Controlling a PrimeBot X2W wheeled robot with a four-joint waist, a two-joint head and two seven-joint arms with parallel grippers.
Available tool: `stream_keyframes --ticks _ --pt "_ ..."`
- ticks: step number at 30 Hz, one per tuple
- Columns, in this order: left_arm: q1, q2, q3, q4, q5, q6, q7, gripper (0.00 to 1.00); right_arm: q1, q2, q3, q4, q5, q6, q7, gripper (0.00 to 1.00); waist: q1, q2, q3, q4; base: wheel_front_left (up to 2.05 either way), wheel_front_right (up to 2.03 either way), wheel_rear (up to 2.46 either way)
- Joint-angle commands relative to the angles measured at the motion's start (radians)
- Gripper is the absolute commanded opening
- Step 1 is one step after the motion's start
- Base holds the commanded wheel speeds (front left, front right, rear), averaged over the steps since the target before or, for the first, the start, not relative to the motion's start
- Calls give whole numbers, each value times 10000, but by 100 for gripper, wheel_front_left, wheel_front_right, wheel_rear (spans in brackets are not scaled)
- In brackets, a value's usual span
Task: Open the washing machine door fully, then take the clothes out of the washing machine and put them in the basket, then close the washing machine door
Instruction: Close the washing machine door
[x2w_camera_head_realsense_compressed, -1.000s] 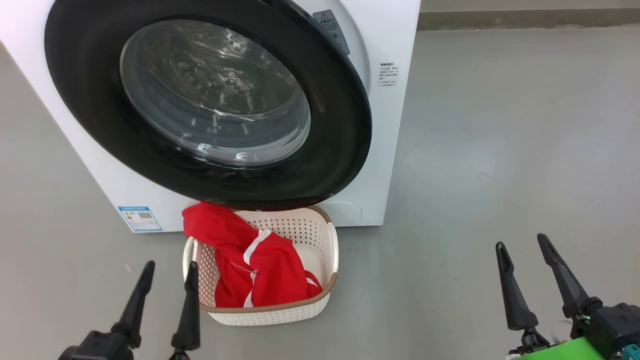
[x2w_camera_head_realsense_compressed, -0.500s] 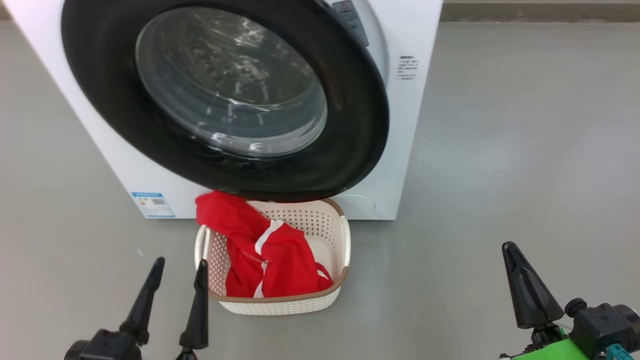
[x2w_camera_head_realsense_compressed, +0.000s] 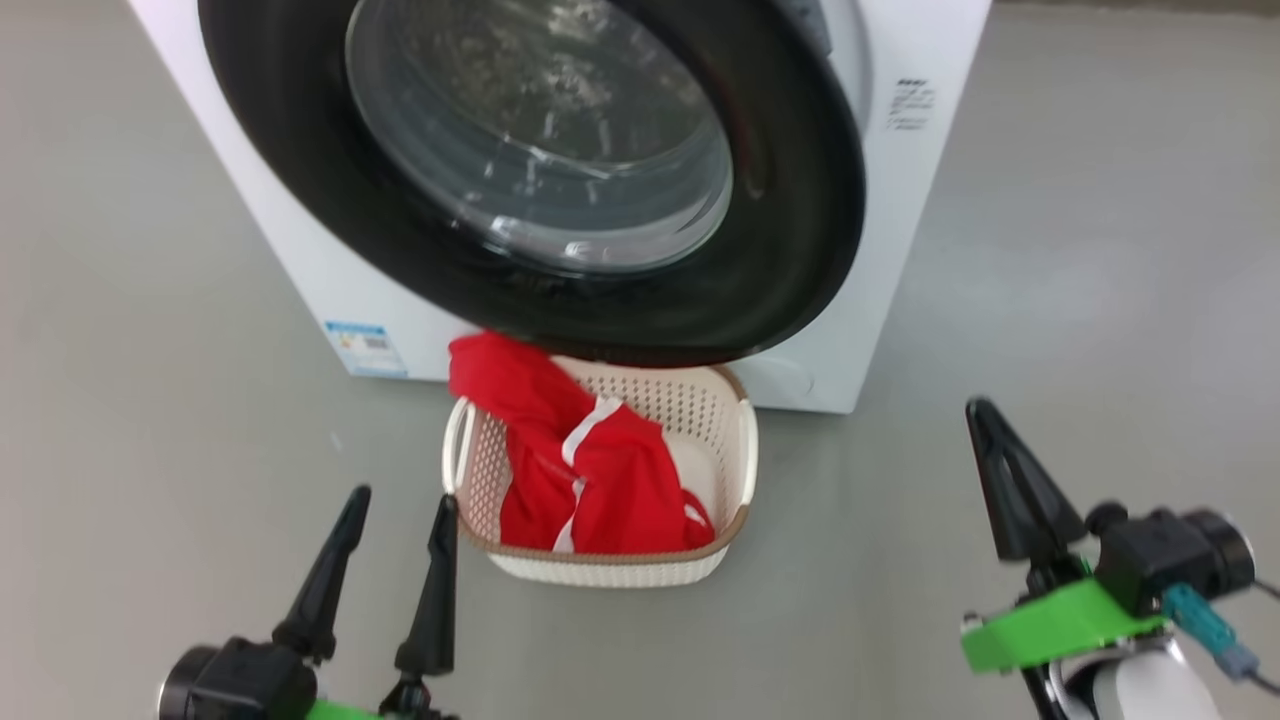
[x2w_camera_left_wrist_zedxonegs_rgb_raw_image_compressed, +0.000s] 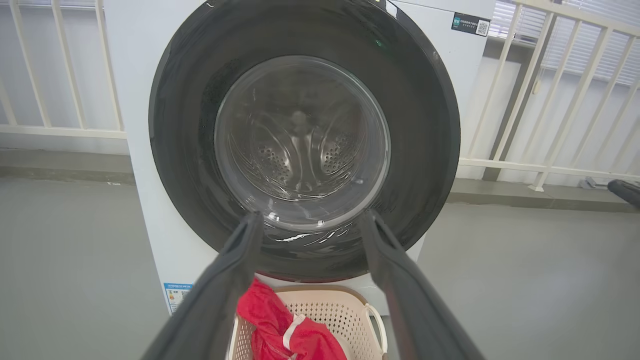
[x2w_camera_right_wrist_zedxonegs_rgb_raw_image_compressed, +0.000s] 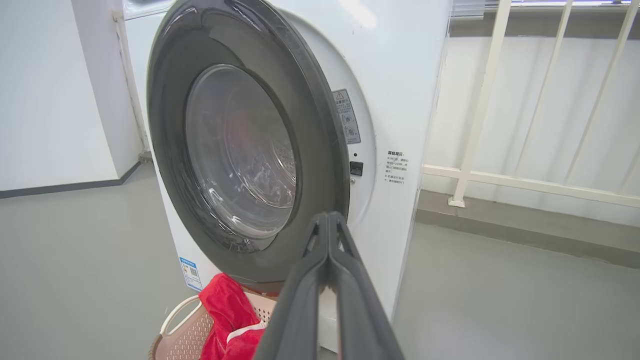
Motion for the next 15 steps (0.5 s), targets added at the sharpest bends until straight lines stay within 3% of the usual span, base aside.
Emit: stream_keyframes --ticks 1,6,15 --pt "-411 50 273 -321 -88 -83 -80 100 -461 -114 280 -199 -88 62 -65 0 0 0 341 307 0 0 0" --pt "-620 23 89 -498 -102 -26 -80 100 -1445 -169 373 155 -411 62 -65 0 0 0 914 655 0 0 0" --pt "-978 -1 -220 -651 -349 127 -80 100 -3046 -841 647 860 -544 62 -65 0 0 0 1744 1151 0 0 0"
